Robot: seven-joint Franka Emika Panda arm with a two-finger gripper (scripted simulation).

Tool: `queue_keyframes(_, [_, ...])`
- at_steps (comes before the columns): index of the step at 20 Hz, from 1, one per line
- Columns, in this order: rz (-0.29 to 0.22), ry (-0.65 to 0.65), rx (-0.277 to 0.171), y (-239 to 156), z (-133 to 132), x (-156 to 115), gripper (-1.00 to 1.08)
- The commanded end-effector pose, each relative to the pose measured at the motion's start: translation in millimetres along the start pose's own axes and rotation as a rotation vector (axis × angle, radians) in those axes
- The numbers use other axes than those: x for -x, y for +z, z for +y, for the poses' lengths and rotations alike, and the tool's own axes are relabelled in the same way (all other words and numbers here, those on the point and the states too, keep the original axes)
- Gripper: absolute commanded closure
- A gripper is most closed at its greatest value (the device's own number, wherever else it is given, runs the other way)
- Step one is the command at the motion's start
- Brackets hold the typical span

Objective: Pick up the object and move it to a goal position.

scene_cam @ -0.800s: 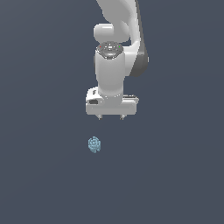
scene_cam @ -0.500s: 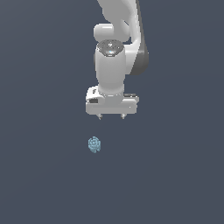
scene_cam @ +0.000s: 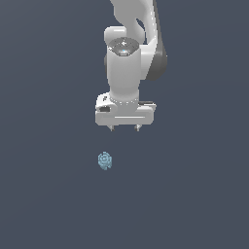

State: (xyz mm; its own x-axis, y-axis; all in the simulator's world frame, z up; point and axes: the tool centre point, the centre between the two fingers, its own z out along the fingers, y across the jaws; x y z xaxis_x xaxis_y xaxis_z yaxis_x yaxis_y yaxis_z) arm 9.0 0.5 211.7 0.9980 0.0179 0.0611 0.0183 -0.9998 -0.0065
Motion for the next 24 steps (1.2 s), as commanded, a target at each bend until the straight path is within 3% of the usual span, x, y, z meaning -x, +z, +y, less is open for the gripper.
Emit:
queue_keyframes(1, [-0.001, -0.004, 0.0, 0.8, 0.7, -0.5, -0.92])
queue_keyframes(12, [-0.015, -0.101, 0.006, 26.6, 20.7, -16.1, -0.92])
queue_keyframes(24, [-0.048, -0.318, 0.002, 90.9, 68.7, -41.5, -0.92])
